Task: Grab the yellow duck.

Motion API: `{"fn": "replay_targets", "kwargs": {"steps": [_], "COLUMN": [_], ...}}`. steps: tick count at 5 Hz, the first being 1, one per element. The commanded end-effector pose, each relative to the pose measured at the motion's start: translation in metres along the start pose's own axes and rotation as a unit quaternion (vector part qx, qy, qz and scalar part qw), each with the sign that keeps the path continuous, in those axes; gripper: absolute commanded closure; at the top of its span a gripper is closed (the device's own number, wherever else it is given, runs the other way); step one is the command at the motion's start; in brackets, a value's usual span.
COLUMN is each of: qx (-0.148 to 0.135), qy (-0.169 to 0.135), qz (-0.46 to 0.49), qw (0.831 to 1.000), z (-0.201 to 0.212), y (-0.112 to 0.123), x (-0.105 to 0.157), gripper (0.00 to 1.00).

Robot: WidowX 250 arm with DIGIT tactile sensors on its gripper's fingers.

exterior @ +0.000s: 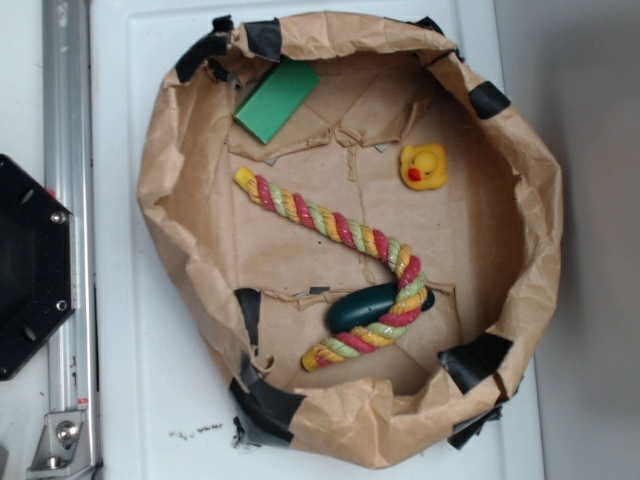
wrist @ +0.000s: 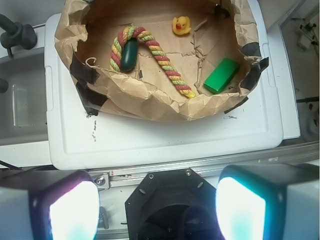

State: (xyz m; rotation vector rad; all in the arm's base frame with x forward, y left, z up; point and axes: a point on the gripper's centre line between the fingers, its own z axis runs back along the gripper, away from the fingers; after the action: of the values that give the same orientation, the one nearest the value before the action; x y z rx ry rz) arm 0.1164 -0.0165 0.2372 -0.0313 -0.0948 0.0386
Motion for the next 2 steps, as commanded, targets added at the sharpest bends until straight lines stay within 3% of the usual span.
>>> {"fn": "replay_targets", "kwargs": {"steps": [1,2], "qx": [0.000,0.059], "qy": [0.000,-0.073], "qz": [0.000,-0.007], "qw": [1.000,0.996], "z": [0.000,-0.010], "y": [0.000,0.011], "x": [0.000,0.042], "gripper": [0.00,0.00]}}
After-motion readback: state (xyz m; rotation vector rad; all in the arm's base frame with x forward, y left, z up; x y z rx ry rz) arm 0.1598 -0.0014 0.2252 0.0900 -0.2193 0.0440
